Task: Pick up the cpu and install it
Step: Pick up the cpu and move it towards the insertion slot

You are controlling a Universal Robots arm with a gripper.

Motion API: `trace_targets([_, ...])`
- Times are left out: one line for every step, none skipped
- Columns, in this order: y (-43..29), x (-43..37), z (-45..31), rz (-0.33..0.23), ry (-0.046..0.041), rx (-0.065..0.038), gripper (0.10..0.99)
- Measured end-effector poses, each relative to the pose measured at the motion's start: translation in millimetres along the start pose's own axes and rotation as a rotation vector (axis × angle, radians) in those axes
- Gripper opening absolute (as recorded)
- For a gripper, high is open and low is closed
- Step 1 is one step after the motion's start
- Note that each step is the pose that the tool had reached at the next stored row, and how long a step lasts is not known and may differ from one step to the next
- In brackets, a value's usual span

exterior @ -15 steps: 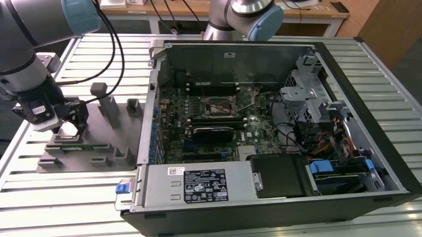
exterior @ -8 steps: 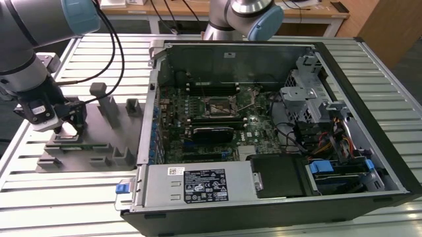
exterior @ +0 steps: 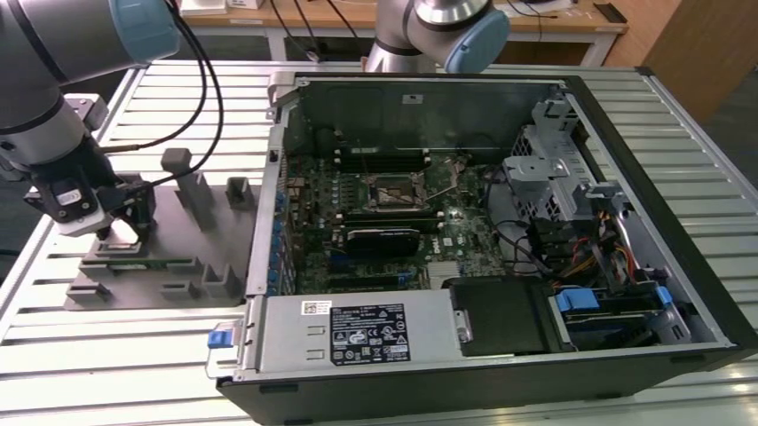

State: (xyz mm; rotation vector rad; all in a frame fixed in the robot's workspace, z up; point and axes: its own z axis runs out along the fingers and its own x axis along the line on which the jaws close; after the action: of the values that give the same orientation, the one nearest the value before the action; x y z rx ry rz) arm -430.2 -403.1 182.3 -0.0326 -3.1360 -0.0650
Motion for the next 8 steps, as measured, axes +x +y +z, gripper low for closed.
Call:
trace_targets([0.1, 0.0, -1.2, 0.000, -0.0001, 0.000, 0.545])
trace_targets([0.2, 0.0, -3.0, 0.000, 0.0002, 0.000, 0.545])
trace_targets([0.2, 0.0, -4.7, 0.000, 0.0001, 0.000, 0.545])
trace_targets([0.3, 0.0, -6.2, 0.000, 0.0002, 0.000, 0.545])
trace_targets([0.3, 0.0, -7.2, 0.000, 0.0001, 0.000, 0.545])
trace_targets([0.4, 0.0, -8.2, 0.000, 0.0001, 0.000, 0.545])
trace_targets([0.4, 0.0, -9.3, 0.000, 0.0001, 0.000, 0.545])
trace_targets([0.5, 0.0, -10.7, 0.000, 0.0002, 0.000, 0.545])
